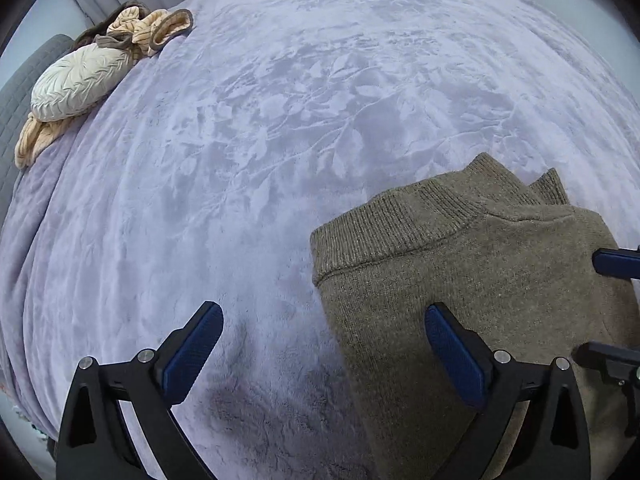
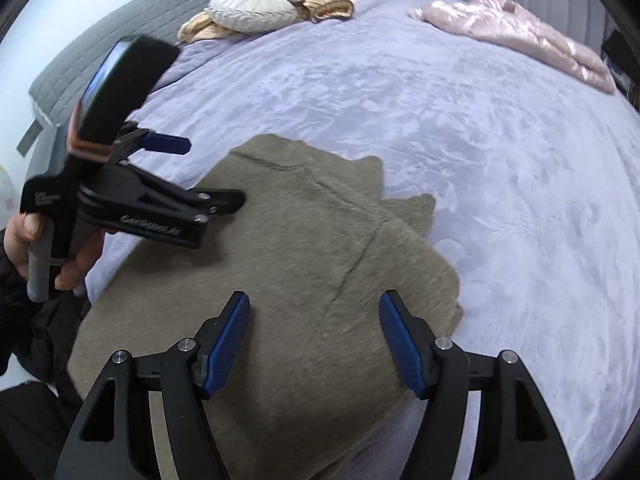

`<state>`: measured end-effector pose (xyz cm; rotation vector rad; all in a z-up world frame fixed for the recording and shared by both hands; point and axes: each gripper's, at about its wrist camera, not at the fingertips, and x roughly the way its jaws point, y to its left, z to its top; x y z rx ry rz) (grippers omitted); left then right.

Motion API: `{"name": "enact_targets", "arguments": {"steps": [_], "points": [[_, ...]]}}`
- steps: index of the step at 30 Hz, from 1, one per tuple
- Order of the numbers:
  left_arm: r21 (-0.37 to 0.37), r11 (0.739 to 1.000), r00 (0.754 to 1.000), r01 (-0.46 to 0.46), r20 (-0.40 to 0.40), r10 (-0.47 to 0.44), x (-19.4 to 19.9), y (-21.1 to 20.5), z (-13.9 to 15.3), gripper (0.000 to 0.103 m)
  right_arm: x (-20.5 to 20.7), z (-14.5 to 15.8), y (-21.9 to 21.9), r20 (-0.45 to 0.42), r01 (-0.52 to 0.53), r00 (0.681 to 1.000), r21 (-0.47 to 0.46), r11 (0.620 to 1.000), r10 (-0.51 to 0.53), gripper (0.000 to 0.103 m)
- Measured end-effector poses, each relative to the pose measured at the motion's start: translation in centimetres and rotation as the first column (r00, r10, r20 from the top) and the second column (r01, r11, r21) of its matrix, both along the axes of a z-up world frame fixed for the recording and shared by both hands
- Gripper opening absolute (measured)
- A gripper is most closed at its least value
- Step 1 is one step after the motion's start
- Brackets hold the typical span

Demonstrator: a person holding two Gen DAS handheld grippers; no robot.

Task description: Fold small clothes

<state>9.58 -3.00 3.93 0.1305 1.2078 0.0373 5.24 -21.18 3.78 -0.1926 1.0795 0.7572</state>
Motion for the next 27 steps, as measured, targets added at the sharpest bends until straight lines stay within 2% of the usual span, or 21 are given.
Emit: {"name": "enact_targets", "arguments": {"steps": [5,9,13,17,22,24,27], "points": [[0.001,1.000,1.000,-0.001,0.005,0.001,0.0,-0.1,0.4,0.102,0.8,-1.0,-0.6,-0.027,0.023,0.999,0.037,0.999,-0.022,0.071],[0.030,1.000,0.998,0.000,0.056,-0.002,-2.3,-0.7,3.0,0.102,-0.6,0.8,-0.4,0.014,0.033,0.999,0.013,0.999,-0.033,0.071],[0.012,1.000,0.996,0.016,0.083,-0.017,-6.0,-1.4,4.7,0.102,-5.1,3.5,-0.7,0.086,-0.024,0.996,0.027,0.999,0.022,0.071],[-0.022,1.000,0.996,0.007,0.084,-0.005,-9.8,-1.6,4.8,0.102,-10.3,4.7,-0.6,0.098,-0.095,0.991,0.061,0.994,0.089,0.071],[-0.040,0.999,0.996,-0.020,0.083,0.023,-13.4,-1.2,3.7,0.102,-14.6,2.8,0.2,0.073,-0.172,0.983,0.028,0.985,0.169,0.071],[-0.059,0.998,0.996,-0.021,0.084,0.026,-14.3,-1.2,3.3,0.102,-15.3,1.1,0.1,0.067,-0.163,0.984,-0.014,0.987,0.164,0.071],[-0.069,0.997,0.995,-0.031,0.092,0.037,-15.2,-1.0,3.1,0.102,-16.1,0.1,-0.8,0.070,-0.146,0.987,0.003,0.989,0.145,0.071]]}}
